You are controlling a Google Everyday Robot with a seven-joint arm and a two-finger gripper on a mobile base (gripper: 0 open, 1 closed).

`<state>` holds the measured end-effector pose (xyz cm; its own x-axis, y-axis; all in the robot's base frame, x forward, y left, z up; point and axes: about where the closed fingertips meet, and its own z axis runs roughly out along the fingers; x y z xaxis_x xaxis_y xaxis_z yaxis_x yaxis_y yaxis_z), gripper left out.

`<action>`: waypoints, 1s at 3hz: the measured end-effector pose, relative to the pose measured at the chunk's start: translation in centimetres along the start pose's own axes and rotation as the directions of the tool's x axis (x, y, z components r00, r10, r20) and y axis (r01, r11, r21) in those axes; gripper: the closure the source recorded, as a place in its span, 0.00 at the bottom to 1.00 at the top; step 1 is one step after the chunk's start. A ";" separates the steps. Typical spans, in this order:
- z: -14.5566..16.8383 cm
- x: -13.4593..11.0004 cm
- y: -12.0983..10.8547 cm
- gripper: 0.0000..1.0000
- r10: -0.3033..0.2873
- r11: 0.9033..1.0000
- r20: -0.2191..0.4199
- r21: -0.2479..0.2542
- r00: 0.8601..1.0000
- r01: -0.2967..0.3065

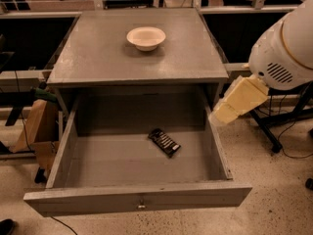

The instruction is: Pick rxbar chocolate from top drawer and place on counter

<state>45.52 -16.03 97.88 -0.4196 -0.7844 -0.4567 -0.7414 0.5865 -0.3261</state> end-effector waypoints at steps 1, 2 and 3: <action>0.0 0.0 0.0 0.00 0.000 1.000 0.000 0.000 1.000 0.000; 2.2 0.1 0.8 0.00 0.013 1.000 0.015 -0.016 1.000 -0.012; 7.4 0.7 2.4 0.00 0.072 0.996 0.023 -0.046 0.997 -0.071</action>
Offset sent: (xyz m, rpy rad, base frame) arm 0.0089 0.0085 -0.0362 0.0369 0.0129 0.0057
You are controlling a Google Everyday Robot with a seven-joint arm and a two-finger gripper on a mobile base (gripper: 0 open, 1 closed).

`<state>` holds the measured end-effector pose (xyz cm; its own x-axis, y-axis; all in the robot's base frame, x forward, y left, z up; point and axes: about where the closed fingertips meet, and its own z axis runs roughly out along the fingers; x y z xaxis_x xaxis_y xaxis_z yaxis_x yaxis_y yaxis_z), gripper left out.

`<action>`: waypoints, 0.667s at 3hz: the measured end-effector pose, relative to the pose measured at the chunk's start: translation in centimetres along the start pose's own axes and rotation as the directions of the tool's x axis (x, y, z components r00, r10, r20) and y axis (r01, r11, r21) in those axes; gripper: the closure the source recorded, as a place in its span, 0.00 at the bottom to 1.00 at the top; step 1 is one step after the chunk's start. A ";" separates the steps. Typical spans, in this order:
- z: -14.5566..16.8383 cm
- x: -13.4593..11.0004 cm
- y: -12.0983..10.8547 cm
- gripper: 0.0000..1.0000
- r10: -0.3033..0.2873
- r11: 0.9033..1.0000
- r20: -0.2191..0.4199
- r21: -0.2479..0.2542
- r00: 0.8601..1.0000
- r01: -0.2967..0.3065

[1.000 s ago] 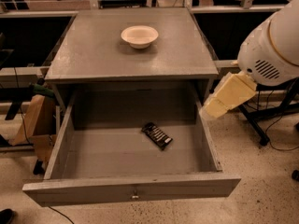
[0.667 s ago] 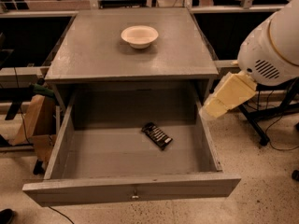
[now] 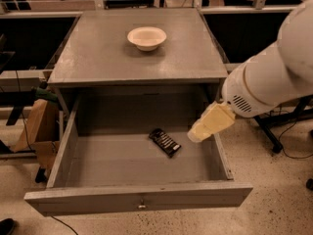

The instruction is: Pick rxbar chocolate from top drawer and place on counter

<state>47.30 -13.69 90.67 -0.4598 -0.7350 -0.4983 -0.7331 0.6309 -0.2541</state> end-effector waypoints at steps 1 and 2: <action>7.6 1.2 2.1 0.00 0.080 0.995 0.022 -0.061 0.997 -0.079; 14.8 1.1 3.0 0.00 0.140 0.987 0.059 -0.084 0.988 -0.135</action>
Offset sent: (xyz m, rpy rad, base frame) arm 0.0982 0.0771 -0.2066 0.2589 0.0132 -0.1078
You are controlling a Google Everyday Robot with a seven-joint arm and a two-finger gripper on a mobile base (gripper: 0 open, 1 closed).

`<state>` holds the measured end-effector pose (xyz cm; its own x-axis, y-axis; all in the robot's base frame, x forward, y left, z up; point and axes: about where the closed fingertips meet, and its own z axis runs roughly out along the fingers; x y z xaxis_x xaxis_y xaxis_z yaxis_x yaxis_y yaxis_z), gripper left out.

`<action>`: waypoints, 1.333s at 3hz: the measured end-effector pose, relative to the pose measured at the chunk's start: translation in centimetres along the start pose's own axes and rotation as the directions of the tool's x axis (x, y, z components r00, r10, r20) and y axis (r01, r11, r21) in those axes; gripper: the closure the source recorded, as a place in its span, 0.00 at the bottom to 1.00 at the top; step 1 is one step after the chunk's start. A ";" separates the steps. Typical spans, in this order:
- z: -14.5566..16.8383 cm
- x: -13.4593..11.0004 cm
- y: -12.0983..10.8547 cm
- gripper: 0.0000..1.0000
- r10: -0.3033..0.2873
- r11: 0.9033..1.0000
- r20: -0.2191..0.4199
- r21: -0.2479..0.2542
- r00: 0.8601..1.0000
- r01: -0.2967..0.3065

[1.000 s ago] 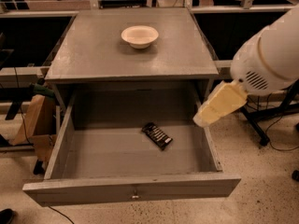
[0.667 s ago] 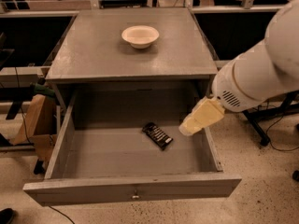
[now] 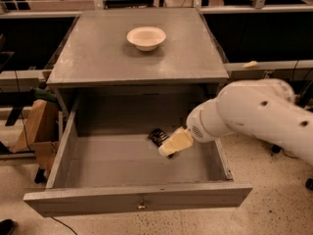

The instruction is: Pick rxbar chocolate from top drawer and place on counter

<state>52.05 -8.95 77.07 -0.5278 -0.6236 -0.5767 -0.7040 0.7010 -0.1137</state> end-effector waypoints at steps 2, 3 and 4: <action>11.9 -1.0 -1.1 0.00 0.040 0.999 0.035 0.014 0.999 -0.041; 14.9 -0.4 0.6 0.00 0.043 0.999 0.021 -0.030 0.999 -0.043; 17.0 -0.3 1.9 0.00 0.043 0.997 -0.001 -0.064 0.999 -0.043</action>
Offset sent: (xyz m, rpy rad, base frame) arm 0.0980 0.0547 -0.1312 0.0390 -0.0079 -0.0454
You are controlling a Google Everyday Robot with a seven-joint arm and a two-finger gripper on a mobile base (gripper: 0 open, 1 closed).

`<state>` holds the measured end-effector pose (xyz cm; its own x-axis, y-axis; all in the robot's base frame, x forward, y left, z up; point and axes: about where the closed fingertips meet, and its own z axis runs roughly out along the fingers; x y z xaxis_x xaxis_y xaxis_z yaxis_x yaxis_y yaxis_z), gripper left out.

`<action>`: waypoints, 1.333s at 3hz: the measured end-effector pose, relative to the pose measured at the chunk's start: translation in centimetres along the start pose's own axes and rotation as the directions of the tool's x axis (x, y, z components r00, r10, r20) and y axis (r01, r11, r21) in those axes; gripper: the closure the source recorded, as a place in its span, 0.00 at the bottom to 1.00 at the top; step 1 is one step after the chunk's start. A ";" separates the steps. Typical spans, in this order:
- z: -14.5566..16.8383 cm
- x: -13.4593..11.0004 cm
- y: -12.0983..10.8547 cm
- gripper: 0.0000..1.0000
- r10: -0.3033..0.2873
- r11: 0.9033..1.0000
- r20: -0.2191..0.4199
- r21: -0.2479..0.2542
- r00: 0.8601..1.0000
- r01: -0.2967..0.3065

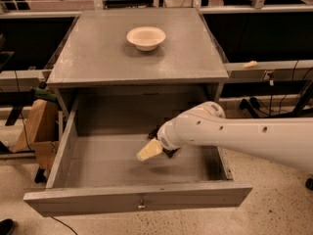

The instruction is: Pick rxbar chocolate from top drawer and place on counter

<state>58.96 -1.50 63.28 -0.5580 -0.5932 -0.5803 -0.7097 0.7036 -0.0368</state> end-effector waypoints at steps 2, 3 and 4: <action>1.9 2.3 -0.4 0.05 0.034 0.999 -0.060 -0.001 0.998 -0.034; 2.3 3.9 -1.3 0.30 0.063 0.998 -0.084 0.012 0.994 -0.062; 2.3 3.9 -1.4 0.53 0.063 0.998 -0.084 0.012 0.994 -0.063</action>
Offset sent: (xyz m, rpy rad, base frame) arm -0.0015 -0.0250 -0.0452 -0.0499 0.0839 -0.0611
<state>58.73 -3.88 59.14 -0.6359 -0.5781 -0.5113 -0.6682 0.7439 -0.0100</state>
